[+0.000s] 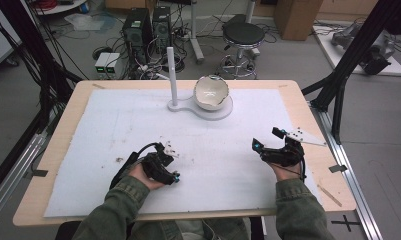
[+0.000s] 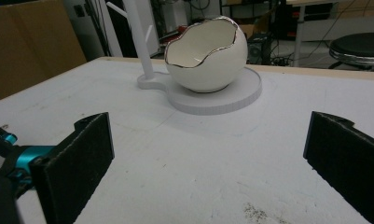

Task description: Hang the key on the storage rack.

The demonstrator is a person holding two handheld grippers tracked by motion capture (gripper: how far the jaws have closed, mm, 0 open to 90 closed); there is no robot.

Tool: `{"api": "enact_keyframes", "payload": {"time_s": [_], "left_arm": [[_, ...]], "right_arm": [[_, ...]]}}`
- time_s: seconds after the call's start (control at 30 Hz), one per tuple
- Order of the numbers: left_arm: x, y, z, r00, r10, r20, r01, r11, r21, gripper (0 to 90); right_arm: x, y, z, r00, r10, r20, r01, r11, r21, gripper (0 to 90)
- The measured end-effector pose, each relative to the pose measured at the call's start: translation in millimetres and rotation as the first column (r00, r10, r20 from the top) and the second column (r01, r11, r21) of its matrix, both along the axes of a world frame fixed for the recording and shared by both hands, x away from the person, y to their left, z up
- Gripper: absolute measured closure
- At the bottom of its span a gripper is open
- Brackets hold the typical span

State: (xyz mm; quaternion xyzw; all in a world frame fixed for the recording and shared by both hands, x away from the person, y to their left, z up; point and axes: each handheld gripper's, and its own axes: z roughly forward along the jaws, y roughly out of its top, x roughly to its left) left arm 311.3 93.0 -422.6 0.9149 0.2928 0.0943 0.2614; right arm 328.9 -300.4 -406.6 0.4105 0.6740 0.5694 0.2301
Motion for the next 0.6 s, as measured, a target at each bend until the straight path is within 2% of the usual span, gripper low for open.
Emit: {"api": "enact_keyframes", "payload": {"time_s": [0.1, 0.23, 0.3, 0.4, 0.47, 0.6], "left_arm": [[-0.8, -1.1, -1.2, 0.9999, 0.003, -0.012, -0.003, 0.9999, 0.011, 51.1], [-2.9, -4.4, 1.4, 0.9987, -0.015, -0.049, 0.016, 0.9998, 0.009, 70.9], [-2.0, -4.7, 2.0, 0.9975, -0.008, -0.070, 0.009, 0.9999, 0.010, 80.9], [1.6, -1.8, 1.8, 0.9946, -0.006, -0.103, 0.005, 0.9999, -0.011, 82.5], [2.7, 0.3, 1.1, 0.9943, -0.019, -0.105, 0.017, 0.9995, -0.027, 82.6], [-0.6, -0.6, 1.0, 0.9968, -0.038, -0.071, 0.037, 0.9992, -0.017, 82.6]], "right_arm": [[-0.4, 0.0, 0.2, 1.0000, -0.002, -0.005, 0.002, 1.0000, 0.006, 0.6], [-0.2, -0.1, 0.1, 1.0000, 0.000, -0.001, 0.000, 1.0000, 0.005, 0.6], [-0.4, 0.0, 0.2, 1.0000, -0.002, -0.005, 0.002, 1.0000, 0.008, 0.6], [-0.6, -0.2, 0.3, 1.0000, -0.001, -0.005, 0.001, 1.0000, 0.007, 0.6], [-0.8, -0.3, 0.3, 1.0000, -0.003, -0.004, 0.003, 1.0000, 0.007, 0.6], [-1.0, -0.6, 0.5, 1.0000, -0.003, -0.001, 0.003, 1.0000, 0.009, 0.6]]}}
